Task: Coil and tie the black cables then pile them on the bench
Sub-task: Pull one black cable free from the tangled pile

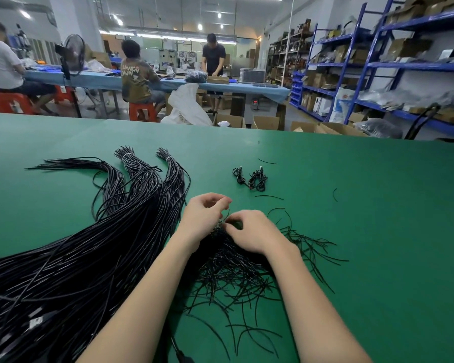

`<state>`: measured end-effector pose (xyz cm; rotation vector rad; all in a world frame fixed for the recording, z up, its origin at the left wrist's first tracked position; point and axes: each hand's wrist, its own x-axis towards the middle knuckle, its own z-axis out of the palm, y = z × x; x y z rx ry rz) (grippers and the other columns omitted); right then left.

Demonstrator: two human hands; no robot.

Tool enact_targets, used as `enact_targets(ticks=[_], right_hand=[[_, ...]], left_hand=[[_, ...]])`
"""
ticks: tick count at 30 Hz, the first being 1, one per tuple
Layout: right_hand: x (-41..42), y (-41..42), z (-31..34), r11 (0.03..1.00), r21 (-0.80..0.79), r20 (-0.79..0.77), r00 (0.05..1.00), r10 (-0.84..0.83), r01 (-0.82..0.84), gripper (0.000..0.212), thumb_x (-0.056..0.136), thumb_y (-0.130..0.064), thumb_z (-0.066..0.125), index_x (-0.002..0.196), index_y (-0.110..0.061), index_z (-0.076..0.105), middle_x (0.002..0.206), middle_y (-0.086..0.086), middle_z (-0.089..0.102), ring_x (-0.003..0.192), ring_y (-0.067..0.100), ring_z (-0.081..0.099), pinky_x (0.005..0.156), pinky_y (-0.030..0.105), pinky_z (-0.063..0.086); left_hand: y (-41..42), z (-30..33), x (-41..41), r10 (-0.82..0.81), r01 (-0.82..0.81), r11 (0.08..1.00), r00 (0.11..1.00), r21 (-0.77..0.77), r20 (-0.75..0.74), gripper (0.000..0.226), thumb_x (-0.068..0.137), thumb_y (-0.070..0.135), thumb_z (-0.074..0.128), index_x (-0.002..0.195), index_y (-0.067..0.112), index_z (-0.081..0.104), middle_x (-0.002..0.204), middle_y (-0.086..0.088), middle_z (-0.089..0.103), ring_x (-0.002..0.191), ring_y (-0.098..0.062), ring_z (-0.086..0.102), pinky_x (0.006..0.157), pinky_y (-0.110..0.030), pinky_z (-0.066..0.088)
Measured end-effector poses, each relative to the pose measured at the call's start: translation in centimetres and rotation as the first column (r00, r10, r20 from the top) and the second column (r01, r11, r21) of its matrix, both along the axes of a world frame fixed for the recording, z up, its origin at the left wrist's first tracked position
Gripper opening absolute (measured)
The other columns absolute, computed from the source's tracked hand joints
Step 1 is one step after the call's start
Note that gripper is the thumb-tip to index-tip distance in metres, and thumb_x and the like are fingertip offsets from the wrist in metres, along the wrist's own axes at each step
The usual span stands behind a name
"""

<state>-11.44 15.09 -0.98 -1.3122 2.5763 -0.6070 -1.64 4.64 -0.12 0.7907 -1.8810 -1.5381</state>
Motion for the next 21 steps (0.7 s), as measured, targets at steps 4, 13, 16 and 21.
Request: enact_targets(ticks=[4,13,16,21], right_hand=[[1.3,1.3,-1.3,0.966,-0.240,0.057,0.995,-0.083,0.094,0.030,0.098,-0.048,0.054,0.113,-0.031,0.074,0.117,-0.005,0.072,0.116,0.017,0.059,0.098,0.037,0.050],[2.3,1.5,-1.9,0.870,-0.477,0.070,0.992,-0.108,0.129,0.021,0.100,-0.032,0.057,0.111,-0.029,0.074,0.100,-0.020,0.062,0.110,0.002,0.051,0.089,0.028,0.043],[2.4,1.3,-1.8,0.852,-0.505,0.084,0.991,-0.108,0.136,0.018,0.099,-0.031,0.059,0.107,-0.032,0.074,0.093,-0.029,0.052,0.086,0.000,0.052,0.083,0.029,0.046],[2.6,0.9,-1.8,0.841,-0.523,0.101,0.990,-0.098,0.137,0.015,0.098,-0.031,0.061,0.102,-0.035,0.074,0.101,-0.013,0.060,0.064,-0.004,0.040,0.080,0.034,0.054]], left_hand=[[-1.0,-0.2,0.4,0.167,-0.076,0.925,0.961,-0.372,0.219,0.016,0.093,0.028,0.062,0.093,0.027,0.077,0.094,0.012,0.075,0.091,-0.013,0.067,0.085,-0.026,0.048],[-2.5,-0.8,1.8,0.449,0.027,0.720,0.744,-0.693,0.495,0.030,0.094,0.036,0.055,0.116,0.020,0.067,0.124,-0.008,0.060,0.121,-0.032,0.044,0.098,-0.041,0.041],[-2.9,-1.0,2.2,0.489,0.096,0.701,0.657,-0.707,0.574,0.038,0.094,0.039,0.053,0.118,0.014,0.065,0.131,-0.011,0.054,0.126,-0.033,0.040,0.103,-0.044,0.038],[-2.9,-1.2,2.2,0.500,0.123,0.690,0.631,-0.714,0.593,0.041,0.094,0.042,0.054,0.118,0.010,0.064,0.136,-0.011,0.050,0.129,-0.032,0.039,0.105,-0.044,0.036]])
